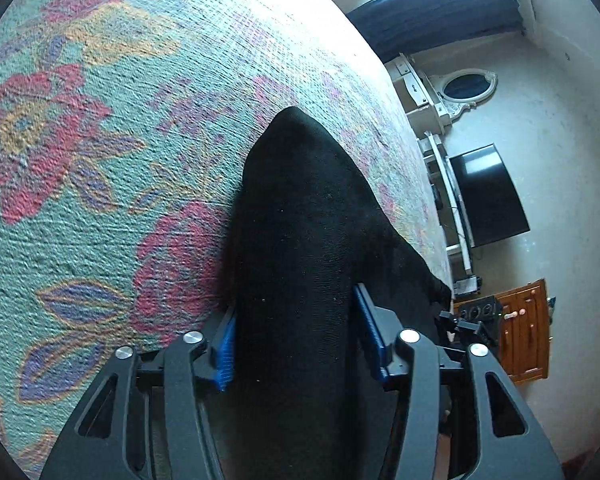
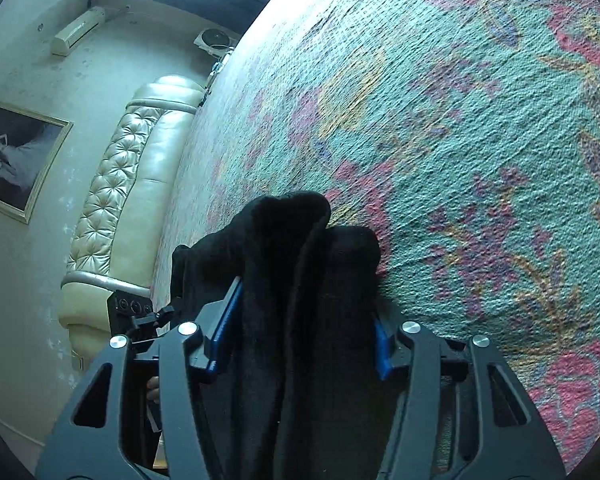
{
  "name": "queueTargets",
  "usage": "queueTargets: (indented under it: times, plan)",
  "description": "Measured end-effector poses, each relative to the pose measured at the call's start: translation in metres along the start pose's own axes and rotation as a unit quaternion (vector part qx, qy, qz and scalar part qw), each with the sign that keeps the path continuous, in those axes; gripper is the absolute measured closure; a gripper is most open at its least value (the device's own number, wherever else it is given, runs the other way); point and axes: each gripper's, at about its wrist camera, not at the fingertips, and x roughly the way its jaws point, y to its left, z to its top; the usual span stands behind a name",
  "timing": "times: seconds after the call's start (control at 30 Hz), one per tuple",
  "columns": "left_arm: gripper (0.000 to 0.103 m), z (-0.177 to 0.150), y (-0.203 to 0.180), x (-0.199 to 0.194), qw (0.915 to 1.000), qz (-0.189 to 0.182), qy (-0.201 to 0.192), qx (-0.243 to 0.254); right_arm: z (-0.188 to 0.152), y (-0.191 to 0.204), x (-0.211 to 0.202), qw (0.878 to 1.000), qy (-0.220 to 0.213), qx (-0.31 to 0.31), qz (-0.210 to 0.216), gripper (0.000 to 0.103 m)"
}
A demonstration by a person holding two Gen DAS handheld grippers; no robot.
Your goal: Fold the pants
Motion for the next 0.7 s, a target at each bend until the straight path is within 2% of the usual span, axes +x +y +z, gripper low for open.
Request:
queueTargets:
  times: [0.1, 0.27, 0.43, 0.7]
  plan:
    - [0.067, -0.002, -0.008, 0.000, 0.9995, 0.024, -0.010, 0.020, -0.003, 0.003, -0.003, 1.000, -0.013, -0.005, -0.003, 0.060]
    - [0.074, 0.002, -0.018, 0.001, 0.9983, 0.055, -0.008, 0.018, -0.006, 0.021, -0.004, 0.999, -0.028, -0.018, -0.002, 0.066]
    - [0.076, 0.001, -0.024, -0.008, 0.9940, 0.096, -0.023, 0.047, -0.009, 0.044, 0.006, 0.999, -0.033, -0.025, 0.008, 0.067]
    - [0.076, 0.020, 0.011, -0.043, 0.9914, 0.119, -0.052, 0.023, -0.008, 0.073, 0.053, 0.999, -0.015, -0.034, 0.023, 0.067]
